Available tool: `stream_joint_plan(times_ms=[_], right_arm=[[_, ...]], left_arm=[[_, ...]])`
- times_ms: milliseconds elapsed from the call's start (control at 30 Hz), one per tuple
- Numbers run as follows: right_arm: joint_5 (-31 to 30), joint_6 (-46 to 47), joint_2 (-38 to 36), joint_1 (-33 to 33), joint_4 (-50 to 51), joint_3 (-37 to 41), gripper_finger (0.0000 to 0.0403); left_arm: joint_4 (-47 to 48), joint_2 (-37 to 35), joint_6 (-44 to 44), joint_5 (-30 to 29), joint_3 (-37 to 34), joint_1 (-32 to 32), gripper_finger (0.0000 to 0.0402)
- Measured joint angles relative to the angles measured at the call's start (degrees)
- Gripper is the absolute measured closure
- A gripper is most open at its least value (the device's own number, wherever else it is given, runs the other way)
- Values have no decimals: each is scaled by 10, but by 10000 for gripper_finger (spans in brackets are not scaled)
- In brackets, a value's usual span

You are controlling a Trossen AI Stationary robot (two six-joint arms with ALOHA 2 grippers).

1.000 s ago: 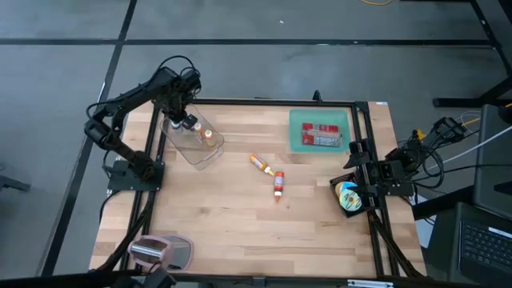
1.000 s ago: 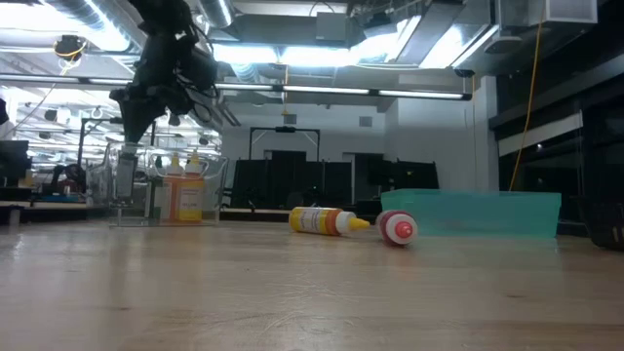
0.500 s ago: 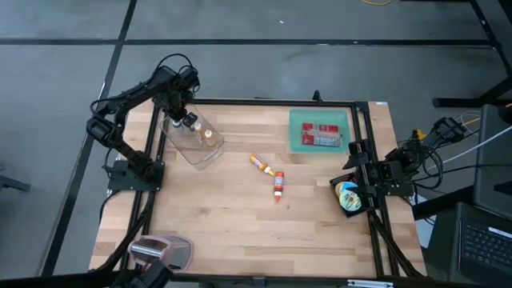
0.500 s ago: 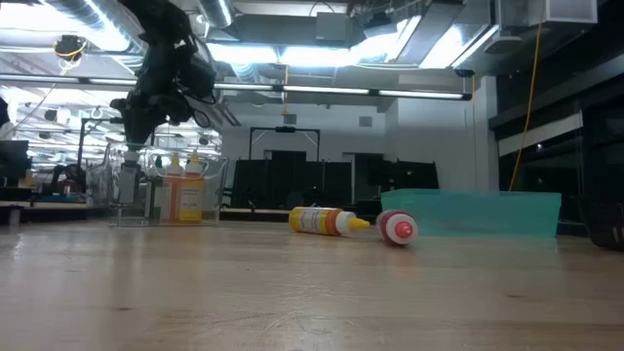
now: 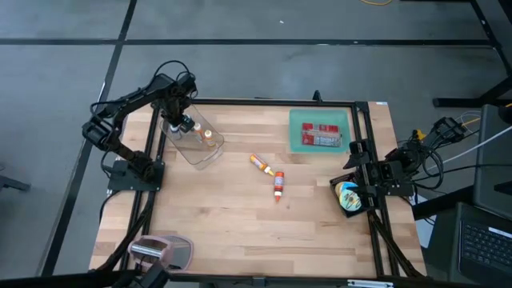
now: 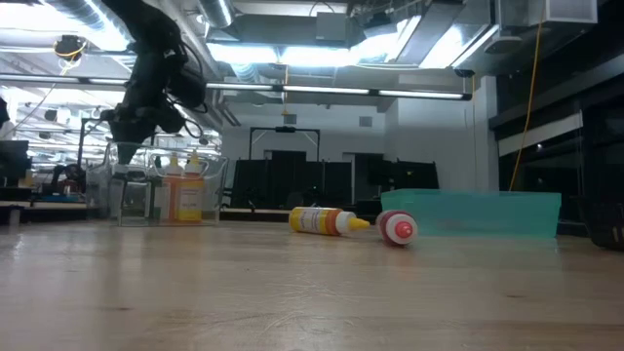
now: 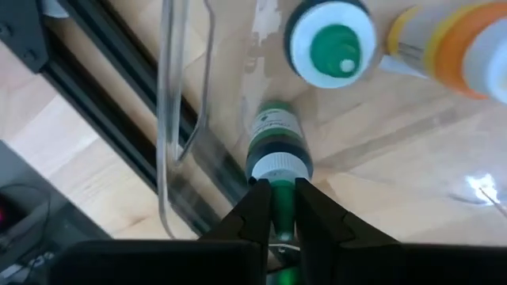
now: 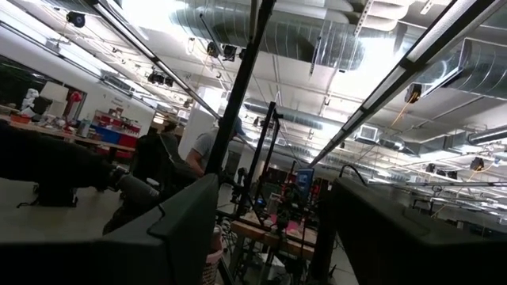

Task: Pick & Place Food Item
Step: Put the green food coloring bottle into the transparent bin, then put the yellow food coloring bottle into the transparent bin

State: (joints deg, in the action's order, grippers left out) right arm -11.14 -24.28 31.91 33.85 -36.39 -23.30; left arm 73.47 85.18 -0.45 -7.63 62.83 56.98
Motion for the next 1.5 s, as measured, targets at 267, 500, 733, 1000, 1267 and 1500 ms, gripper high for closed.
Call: stream_joint_plan(times_ms=[267, 500, 733, 1000, 1267, 1500], right_arm=[[0, -1, 0, 0, 0, 0, 161], [0, 0, 0, 0, 0, 0, 161], [0, 2, 0, 0, 1, 0, 161], [0, 2, 0, 0, 1, 0, 161], [0, 2, 0, 0, 1, 0, 161], [2, 2, 0, 0, 0, 0, 161]], left_arm=[[-9, -9, 6, 17, -1, 5, 360], [-7, -9, 6, 20, -2, 5, 330], [-4, -10, 6, 20, -2, 5, 324], [-3, -46, 8, 22, -2, 5, 322], [-5, -89, 8, 15, -2, 5, 274], [-28, -110, 3, 11, -2, 5, 219]])
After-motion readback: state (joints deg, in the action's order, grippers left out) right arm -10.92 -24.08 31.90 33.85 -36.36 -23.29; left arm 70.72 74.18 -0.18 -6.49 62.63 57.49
